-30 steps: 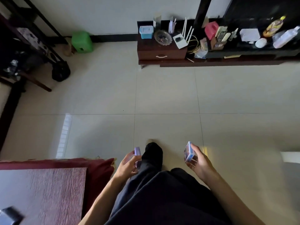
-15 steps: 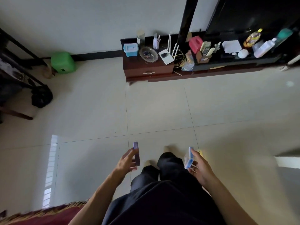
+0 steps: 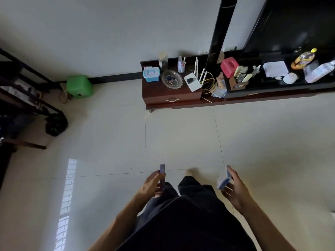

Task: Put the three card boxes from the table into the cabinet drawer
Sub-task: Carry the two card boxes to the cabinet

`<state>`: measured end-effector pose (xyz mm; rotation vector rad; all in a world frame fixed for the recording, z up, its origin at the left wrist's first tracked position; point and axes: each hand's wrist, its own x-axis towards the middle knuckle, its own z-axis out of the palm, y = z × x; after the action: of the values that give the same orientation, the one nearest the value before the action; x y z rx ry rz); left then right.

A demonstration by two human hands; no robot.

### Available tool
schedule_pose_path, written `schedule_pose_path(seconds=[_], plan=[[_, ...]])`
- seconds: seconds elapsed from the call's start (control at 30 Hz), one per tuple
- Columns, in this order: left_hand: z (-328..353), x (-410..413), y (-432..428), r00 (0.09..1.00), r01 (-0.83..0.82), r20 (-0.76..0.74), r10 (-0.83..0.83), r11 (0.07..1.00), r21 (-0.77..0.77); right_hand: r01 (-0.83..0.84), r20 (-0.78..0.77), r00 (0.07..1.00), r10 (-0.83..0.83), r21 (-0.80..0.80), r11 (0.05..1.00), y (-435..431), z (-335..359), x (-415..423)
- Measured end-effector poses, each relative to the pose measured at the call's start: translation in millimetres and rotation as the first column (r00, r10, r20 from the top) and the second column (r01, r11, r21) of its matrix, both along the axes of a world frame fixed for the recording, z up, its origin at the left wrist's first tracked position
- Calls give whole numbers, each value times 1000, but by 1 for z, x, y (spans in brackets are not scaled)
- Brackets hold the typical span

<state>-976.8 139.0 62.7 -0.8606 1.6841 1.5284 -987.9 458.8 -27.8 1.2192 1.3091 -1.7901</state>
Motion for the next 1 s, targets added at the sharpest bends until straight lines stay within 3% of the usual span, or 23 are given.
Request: schedule_pose_path(seconds=[0.43,1.0], plan=[[-3,-111,-61,973,-225,44,225,974,-2,-241,-29,969,245,95,966,-80,6,-191],[-8,-337,-162,983,-178,-51,177,984,-29,-149,-10,989,150,34,988,-162,21,-374]])
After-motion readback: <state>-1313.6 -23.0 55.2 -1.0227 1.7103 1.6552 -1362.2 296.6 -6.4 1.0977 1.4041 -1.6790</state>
